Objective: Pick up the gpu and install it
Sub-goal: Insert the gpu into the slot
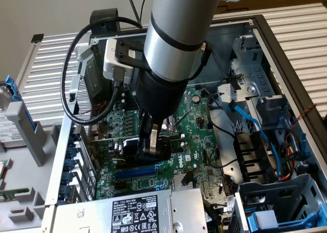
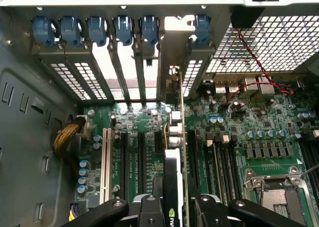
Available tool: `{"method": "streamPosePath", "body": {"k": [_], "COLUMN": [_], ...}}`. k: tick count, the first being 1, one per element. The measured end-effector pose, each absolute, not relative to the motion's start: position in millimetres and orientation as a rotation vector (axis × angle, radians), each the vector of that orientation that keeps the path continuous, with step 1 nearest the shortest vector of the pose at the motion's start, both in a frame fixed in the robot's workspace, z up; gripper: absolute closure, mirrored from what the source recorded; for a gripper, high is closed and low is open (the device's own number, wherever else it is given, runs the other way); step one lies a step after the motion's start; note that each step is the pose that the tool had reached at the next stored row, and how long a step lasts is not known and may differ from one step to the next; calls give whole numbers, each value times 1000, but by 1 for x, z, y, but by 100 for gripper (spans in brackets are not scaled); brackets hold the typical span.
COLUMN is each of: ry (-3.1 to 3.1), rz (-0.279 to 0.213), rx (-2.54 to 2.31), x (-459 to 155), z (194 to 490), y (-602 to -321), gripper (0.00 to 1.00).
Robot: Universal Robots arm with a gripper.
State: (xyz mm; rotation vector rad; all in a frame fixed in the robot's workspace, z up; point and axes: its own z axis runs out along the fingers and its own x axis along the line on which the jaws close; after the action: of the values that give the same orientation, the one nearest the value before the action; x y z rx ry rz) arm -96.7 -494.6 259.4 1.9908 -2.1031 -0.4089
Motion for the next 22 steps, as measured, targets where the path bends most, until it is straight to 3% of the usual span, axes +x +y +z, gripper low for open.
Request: {"method": "streamPosePath", "body": {"k": [22], "ry": [-2106], "rz": [-398], "rx": [1980], "x": [-100], "z": [248], "y": [-495], "gripper": [71]}}
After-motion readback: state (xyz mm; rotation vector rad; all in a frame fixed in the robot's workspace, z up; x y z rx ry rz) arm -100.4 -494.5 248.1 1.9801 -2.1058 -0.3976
